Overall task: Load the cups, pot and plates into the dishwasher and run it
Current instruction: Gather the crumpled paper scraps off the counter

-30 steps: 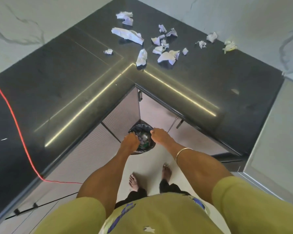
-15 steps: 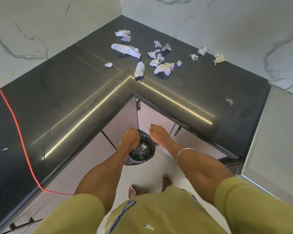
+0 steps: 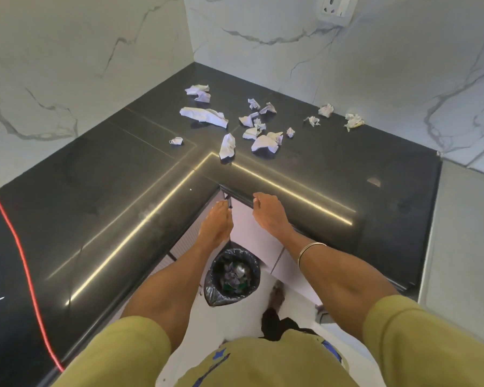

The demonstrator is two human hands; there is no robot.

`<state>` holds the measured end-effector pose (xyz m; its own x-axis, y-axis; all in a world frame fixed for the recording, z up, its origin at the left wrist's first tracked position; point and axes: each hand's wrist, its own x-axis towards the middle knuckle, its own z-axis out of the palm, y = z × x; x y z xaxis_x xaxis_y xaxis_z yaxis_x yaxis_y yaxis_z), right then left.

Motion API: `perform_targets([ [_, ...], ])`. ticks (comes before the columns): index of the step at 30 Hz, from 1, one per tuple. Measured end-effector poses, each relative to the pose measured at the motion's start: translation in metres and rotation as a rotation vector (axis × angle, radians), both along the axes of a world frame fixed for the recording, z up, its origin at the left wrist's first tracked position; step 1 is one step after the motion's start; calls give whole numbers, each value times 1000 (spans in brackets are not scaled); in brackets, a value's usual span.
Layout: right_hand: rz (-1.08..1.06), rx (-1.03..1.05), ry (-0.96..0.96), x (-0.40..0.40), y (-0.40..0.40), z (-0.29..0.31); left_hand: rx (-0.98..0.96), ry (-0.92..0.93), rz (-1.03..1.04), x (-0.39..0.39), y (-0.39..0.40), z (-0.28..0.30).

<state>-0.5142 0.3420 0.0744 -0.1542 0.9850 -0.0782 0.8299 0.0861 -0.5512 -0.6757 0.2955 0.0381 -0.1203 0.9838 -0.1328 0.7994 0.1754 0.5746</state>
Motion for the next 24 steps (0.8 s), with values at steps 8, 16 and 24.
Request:
perform_targets([
  [8, -38, 29, 89, 23, 89, 9, 21, 30, -10, 26, 89, 14],
  [16, -53, 28, 98, 53, 159, 23, 33, -9, 107, 61, 167, 33],
  [24, -43, 49, 136, 45, 188, 15, 167, 185, 189, 45, 203, 33],
])
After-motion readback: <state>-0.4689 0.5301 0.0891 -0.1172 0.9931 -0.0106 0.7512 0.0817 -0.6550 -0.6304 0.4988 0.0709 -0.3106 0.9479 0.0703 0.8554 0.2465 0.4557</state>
